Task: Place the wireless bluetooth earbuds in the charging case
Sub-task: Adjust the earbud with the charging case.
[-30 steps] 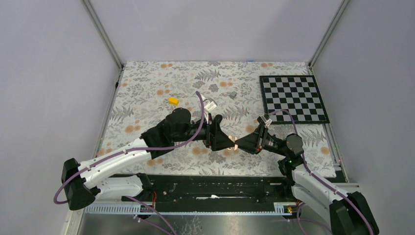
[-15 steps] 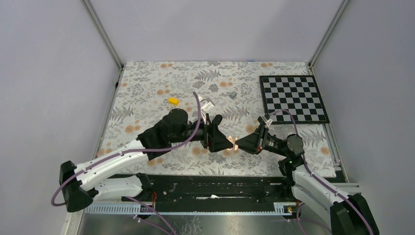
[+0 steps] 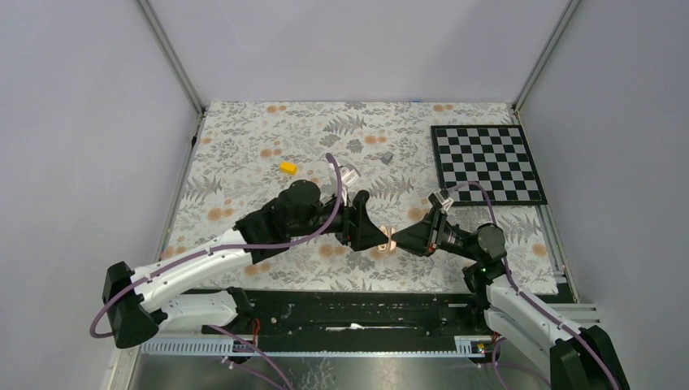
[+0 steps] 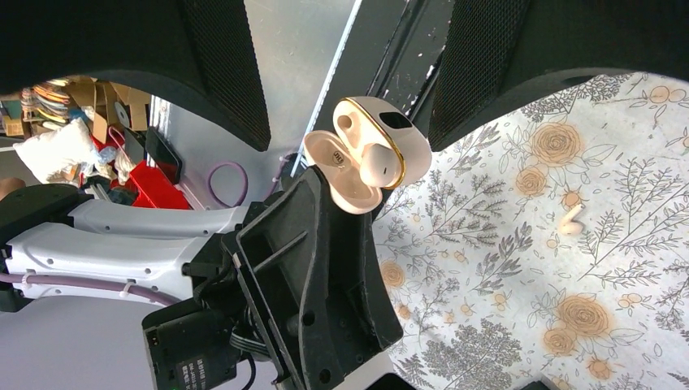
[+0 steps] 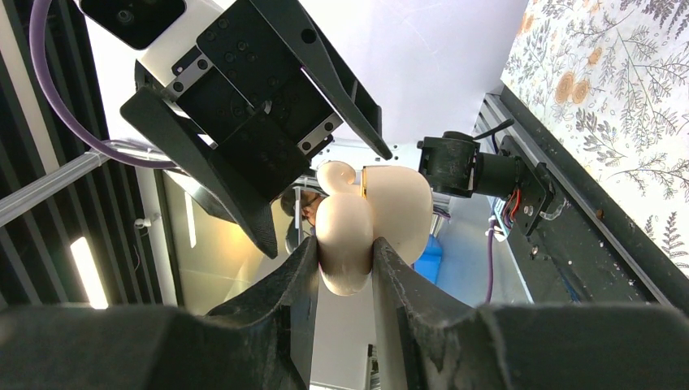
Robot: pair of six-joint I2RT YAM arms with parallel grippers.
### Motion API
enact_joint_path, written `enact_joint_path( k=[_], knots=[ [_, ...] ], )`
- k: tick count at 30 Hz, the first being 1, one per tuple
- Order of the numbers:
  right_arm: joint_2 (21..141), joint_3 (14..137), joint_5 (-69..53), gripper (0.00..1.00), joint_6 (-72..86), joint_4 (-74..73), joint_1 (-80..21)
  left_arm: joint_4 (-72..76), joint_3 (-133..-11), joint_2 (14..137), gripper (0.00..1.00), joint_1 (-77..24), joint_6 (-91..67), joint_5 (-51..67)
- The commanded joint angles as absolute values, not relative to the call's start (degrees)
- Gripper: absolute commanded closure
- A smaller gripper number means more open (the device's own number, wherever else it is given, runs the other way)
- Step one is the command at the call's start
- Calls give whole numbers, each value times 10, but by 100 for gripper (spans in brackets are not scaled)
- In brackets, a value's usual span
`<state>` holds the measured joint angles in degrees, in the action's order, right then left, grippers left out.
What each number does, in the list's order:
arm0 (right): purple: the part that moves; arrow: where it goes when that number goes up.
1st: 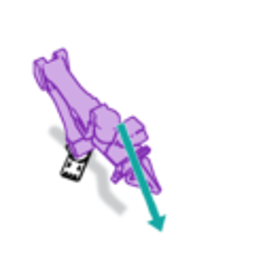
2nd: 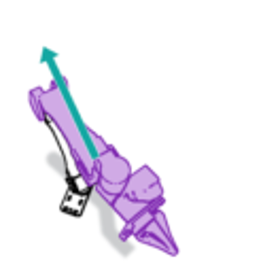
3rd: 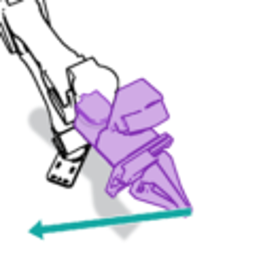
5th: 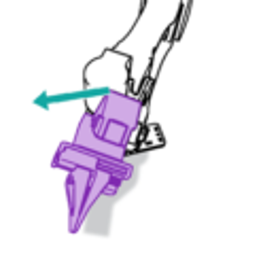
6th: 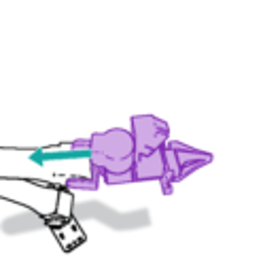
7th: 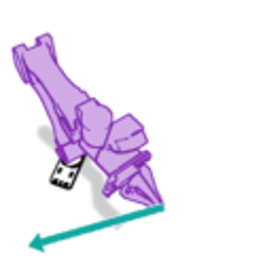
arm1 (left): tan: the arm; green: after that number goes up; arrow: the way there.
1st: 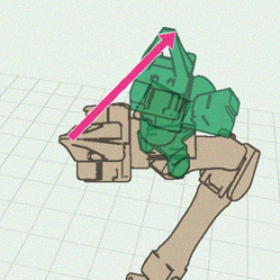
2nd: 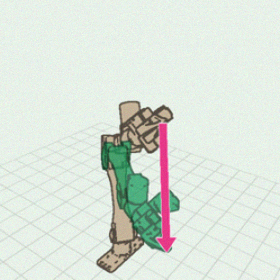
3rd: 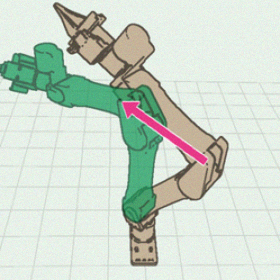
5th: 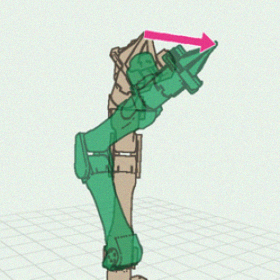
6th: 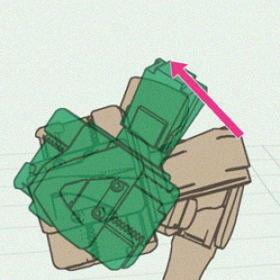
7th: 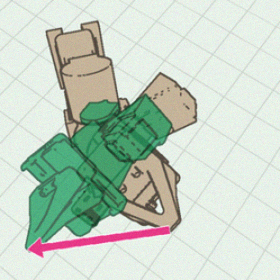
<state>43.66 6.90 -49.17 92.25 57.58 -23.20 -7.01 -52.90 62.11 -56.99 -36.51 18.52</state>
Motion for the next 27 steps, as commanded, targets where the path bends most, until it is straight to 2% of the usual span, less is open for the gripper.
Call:
enact_joint_path(
  k=[1,27],
  knots=[
    [427,84,-503,100,912,584,-230,-31,-549,630,27,-570,-367,203],
    [443,90,-504,100,902,575,-230,-51,-570,624,29,-571,-369,238]
  ],
)
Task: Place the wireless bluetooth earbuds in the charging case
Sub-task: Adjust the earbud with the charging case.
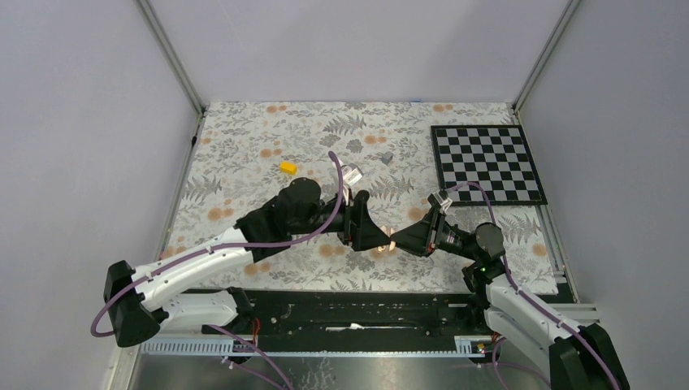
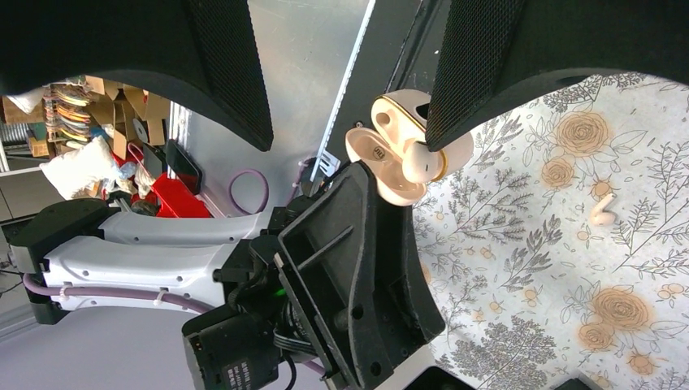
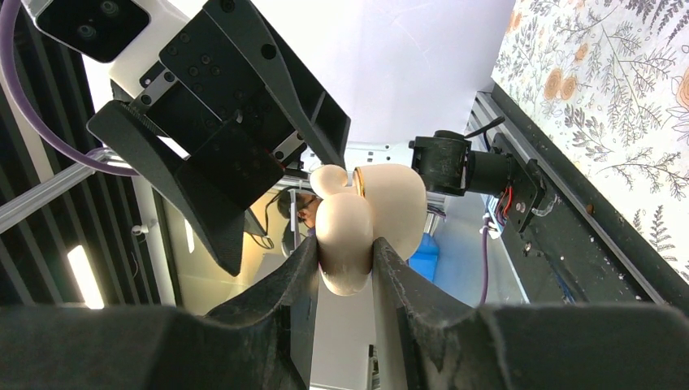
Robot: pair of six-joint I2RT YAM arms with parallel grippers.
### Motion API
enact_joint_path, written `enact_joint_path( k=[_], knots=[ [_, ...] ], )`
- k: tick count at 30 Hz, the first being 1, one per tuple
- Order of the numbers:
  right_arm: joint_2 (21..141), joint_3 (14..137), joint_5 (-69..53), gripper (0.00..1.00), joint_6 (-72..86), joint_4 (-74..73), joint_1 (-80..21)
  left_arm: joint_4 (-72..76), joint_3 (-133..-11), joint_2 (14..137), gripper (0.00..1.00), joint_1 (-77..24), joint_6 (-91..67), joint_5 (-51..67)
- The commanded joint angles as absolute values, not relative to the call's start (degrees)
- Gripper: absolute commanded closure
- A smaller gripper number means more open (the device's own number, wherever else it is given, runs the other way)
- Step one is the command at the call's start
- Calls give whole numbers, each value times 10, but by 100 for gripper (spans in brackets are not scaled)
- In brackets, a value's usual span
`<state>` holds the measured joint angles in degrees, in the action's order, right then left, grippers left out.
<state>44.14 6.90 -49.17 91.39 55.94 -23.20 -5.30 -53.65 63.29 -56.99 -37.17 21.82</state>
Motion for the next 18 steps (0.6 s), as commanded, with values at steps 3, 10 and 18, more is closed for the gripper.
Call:
enact_joint_path(
  k=[3,10,18],
  knots=[
    [449,92,-504,100,901,576,-230,-67,-580,627,29,-572,-358,239],
    [456,99,-505,100,900,576,-230,-76,-584,643,30,-574,-353,260],
    [456,98,-504,100,897,573,-230,-79,-582,612,29,-575,-343,198]
  ],
)
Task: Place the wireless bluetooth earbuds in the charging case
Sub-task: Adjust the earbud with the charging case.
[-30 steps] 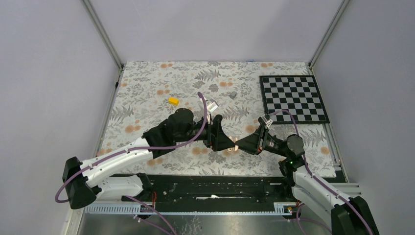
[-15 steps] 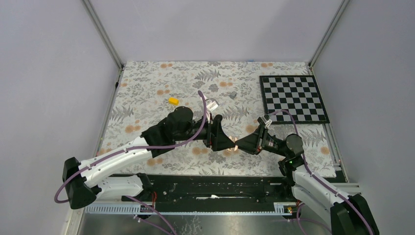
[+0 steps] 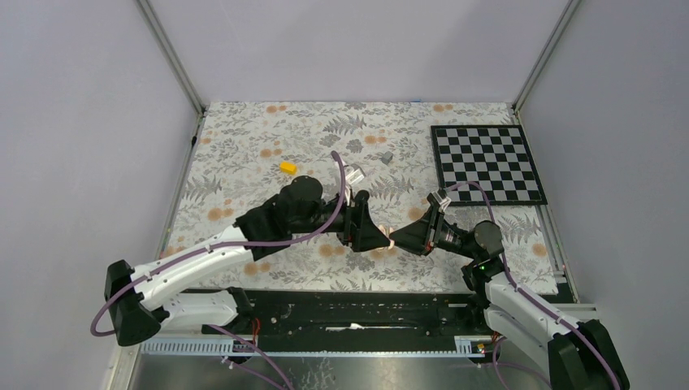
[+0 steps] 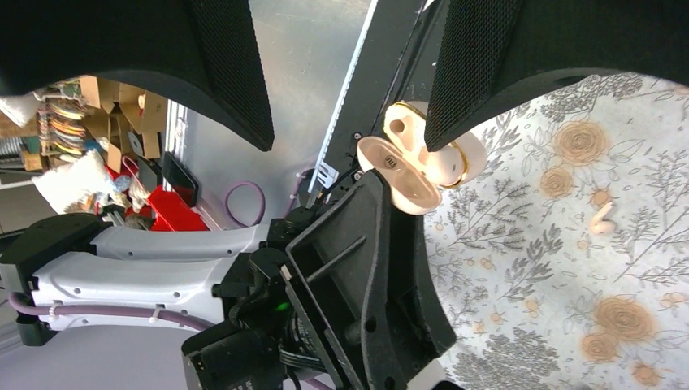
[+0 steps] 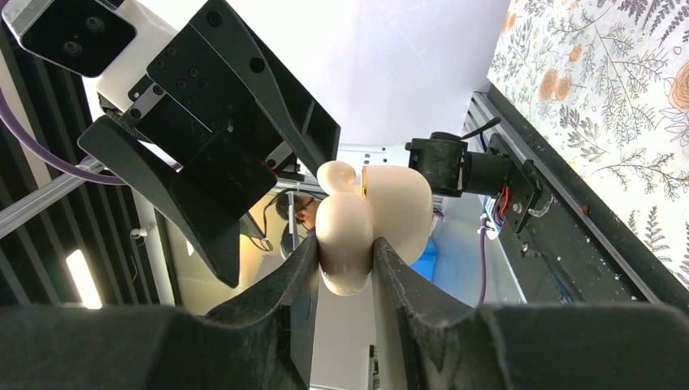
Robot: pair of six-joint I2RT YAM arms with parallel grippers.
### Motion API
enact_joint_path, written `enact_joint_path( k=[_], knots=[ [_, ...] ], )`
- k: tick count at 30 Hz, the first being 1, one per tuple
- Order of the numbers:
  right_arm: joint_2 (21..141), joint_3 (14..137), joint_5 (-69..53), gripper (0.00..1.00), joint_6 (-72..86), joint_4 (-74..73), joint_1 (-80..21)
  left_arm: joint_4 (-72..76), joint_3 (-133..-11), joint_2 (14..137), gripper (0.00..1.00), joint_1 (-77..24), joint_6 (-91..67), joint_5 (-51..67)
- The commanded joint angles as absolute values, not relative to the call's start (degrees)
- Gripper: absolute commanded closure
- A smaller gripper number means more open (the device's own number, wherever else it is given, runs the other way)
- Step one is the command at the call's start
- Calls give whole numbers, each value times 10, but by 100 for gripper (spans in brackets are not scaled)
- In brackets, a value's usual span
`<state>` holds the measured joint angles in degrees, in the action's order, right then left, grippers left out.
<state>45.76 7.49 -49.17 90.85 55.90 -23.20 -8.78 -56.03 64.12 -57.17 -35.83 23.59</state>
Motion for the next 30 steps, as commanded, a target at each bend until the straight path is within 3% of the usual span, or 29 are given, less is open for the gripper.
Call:
enact_joint_path(
  k=[1,6,30],
  knots=[
    [456,98,-504,100,897,573,-230,-79,-583,606,29,-575,-342,187],
    [456,99,-504,100,897,573,-230,-42,-563,583,27,-575,-350,144],
    [451,97,-504,100,892,566,-230,-58,-588,656,28,-575,-356,195]
  ],
)
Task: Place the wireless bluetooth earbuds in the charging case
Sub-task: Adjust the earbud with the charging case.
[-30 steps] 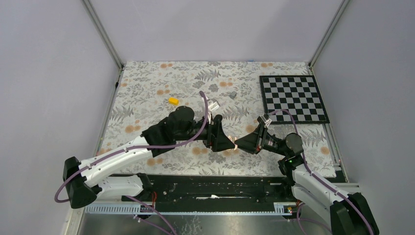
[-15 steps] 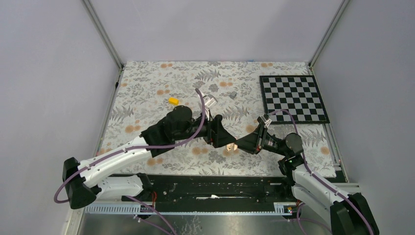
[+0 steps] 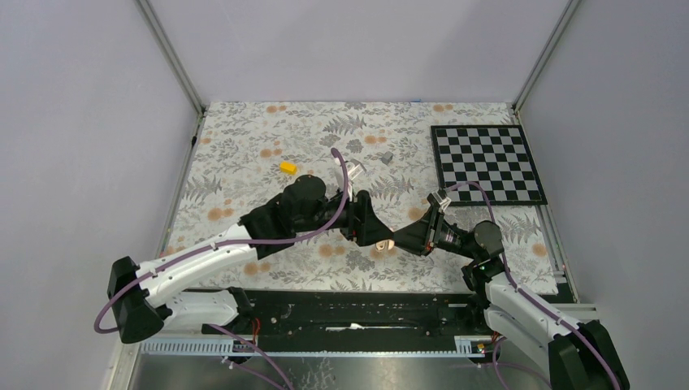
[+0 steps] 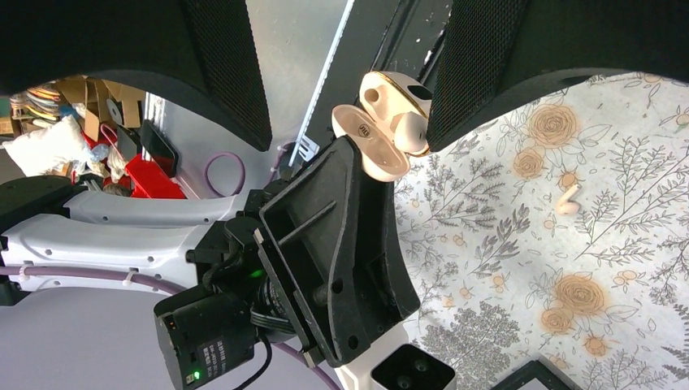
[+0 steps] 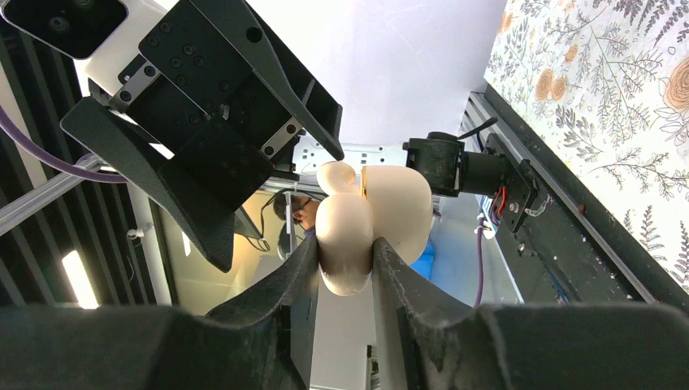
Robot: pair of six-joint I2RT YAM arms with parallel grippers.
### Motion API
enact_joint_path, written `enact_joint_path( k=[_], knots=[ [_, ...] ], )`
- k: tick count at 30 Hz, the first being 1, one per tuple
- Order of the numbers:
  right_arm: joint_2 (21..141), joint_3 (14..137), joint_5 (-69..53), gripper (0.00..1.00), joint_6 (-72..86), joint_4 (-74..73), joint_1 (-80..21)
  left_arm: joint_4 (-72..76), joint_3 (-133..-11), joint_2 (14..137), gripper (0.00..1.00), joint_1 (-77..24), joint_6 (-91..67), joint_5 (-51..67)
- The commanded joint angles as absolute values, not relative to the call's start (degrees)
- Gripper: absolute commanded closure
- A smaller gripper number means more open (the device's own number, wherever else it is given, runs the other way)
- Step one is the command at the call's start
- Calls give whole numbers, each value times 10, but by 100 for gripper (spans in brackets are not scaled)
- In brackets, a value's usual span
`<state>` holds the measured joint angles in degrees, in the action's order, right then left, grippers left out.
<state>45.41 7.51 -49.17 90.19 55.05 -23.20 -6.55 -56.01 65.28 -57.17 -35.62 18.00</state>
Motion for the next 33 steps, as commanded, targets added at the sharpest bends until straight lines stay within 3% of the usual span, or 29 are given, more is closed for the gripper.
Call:
enact_joint_path(
  k=[1,25,33],
  knots=[
    [451,98,-504,100,891,566,-230,-61,-591,657,28,-575,-355,198],
    [455,104,-505,100,889,563,-230,-87,-598,660,31,-574,-365,257],
    [455,111,-509,100,884,552,-230,-120,-604,645,31,-575,-354,217]
  ],
)
